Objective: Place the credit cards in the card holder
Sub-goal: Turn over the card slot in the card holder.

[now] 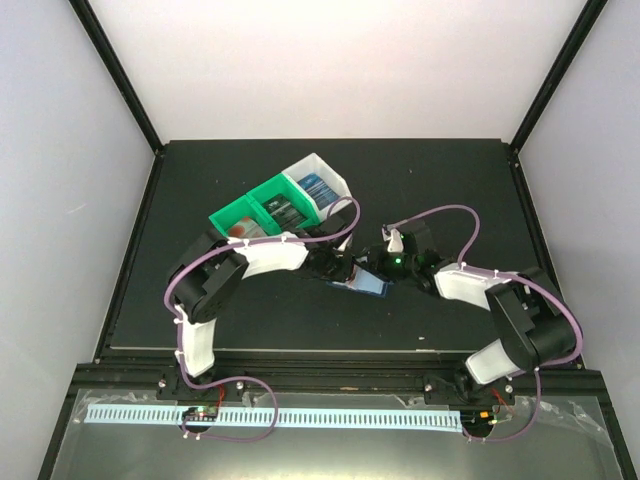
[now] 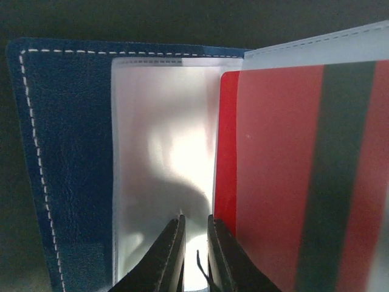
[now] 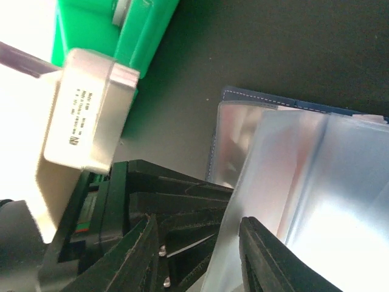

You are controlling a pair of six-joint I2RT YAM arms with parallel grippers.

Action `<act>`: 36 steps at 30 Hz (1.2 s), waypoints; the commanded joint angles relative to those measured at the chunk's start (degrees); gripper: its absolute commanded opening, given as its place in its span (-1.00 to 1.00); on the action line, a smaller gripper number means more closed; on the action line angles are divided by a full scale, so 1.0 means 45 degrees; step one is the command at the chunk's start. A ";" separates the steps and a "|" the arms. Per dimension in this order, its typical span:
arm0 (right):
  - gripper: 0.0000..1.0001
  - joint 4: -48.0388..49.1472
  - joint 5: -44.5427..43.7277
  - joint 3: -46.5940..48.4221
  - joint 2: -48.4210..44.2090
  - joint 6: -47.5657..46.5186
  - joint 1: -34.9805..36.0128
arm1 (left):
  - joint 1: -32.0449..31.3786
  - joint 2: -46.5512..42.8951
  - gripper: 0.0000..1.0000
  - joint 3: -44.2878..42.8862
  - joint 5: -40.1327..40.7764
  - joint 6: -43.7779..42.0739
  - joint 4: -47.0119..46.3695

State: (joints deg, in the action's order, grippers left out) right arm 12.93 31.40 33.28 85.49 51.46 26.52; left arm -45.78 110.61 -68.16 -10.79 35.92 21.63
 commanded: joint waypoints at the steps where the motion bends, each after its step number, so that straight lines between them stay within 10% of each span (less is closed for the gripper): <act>1: -0.22 -0.0807 0.0089 0.0358 0.0653 -0.0511 -0.0053 | -0.0045 0.0822 -0.75 -0.0327 -0.0022 0.0002 0.0847; 19: -0.12 -0.0207 0.0942 0.0317 0.0901 -0.0612 0.0004 | 0.0621 0.0719 -0.79 0.0771 -0.3183 0.0867 -0.1281; 36: -0.11 -0.0870 0.1027 0.0795 0.0454 -0.1082 0.0180 | 0.0759 -0.2146 -0.78 0.2148 -0.0849 0.1328 -0.0182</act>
State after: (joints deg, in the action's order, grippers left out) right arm 9.72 35.20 34.89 89.38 48.29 26.98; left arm -42.46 103.92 -58.76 -18.26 40.73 18.90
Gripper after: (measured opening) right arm 0.444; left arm 0.109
